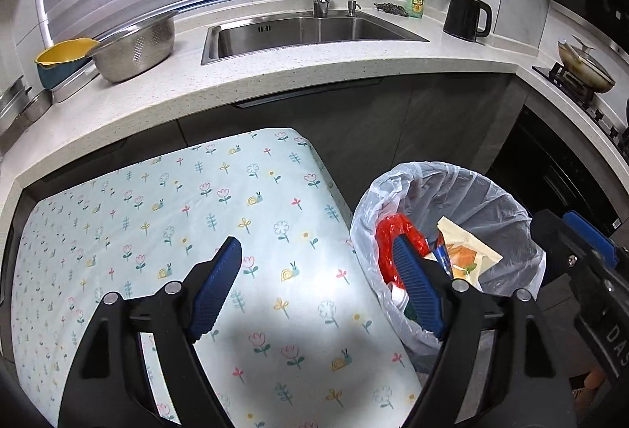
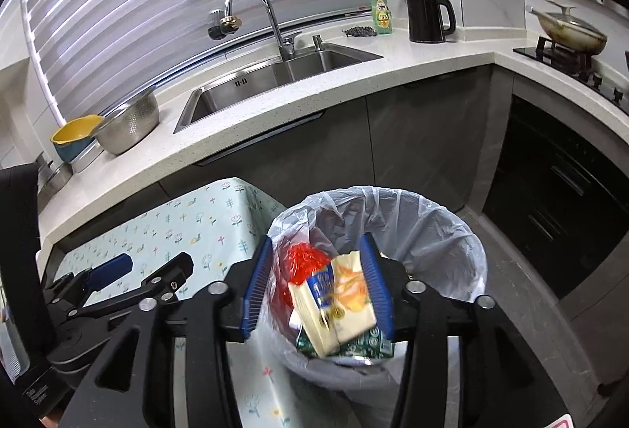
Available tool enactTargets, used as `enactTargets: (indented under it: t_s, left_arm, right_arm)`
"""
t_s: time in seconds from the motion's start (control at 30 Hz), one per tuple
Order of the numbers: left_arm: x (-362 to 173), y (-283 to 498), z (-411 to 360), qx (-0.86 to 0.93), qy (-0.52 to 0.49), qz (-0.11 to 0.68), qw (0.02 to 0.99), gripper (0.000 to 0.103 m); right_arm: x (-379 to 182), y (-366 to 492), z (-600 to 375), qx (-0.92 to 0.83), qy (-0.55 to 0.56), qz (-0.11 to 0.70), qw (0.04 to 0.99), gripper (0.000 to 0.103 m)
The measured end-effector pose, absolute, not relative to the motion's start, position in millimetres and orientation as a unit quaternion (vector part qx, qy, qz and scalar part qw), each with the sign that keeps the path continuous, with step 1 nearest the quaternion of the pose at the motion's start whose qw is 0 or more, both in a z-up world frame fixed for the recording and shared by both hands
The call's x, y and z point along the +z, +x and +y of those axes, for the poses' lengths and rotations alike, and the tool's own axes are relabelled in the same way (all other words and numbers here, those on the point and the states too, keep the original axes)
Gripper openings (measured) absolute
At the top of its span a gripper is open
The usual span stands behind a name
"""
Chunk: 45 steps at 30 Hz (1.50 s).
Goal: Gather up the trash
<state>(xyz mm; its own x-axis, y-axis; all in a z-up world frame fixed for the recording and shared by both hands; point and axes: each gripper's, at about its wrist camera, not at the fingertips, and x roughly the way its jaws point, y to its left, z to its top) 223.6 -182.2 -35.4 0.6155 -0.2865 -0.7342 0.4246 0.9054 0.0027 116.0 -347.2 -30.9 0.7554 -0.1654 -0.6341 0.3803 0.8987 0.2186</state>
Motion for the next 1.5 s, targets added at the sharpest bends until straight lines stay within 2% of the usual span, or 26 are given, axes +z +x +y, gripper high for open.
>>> enactTargets:
  t_s: [0.13,0.23,0.4,0.87,0.93,1.5]
  left_arm:
    - [-31.7,209.7,-173.6,-0.195,0.094,0.392,0.894,0.077]
    - [-29.3,198.4,-165.7,-0.187,0.095,0.393,0.895,0.084]
    - [-26.4,185.0,-153.6,-0.178,0.095,0.398,0.895,0.086]
    - [-25.1,138.3,-132.7,-0.165,0.103,0.396,0.897,0.092]
    - [-25.7,131.7,-132.0,-0.165,0.108,0.395,0.897,0.093]
    - [-32.1,97.1,-131.7,-0.16,0.114,0.394,0.898,0.093]
  right_arm:
    - [-25.2,100.9,-336.5,-0.149,0.158,0.325,0.92,0.057]
    - [-21.6,88.4,-326.6,-0.153,0.14,0.33,0.921,0.063]
    - [-18.0,67.6,-314.3,-0.162,0.118,0.337,0.92,0.072]
    - [-21.9,20.3,-296.4,-0.187,0.095,0.345,0.915,0.088]
    - [-24.1,14.6,-296.3,-0.188,0.097,0.346,0.914,0.097]
    - [-37.3,-19.2,-302.4,-0.201,0.103,0.352,0.909,0.097]
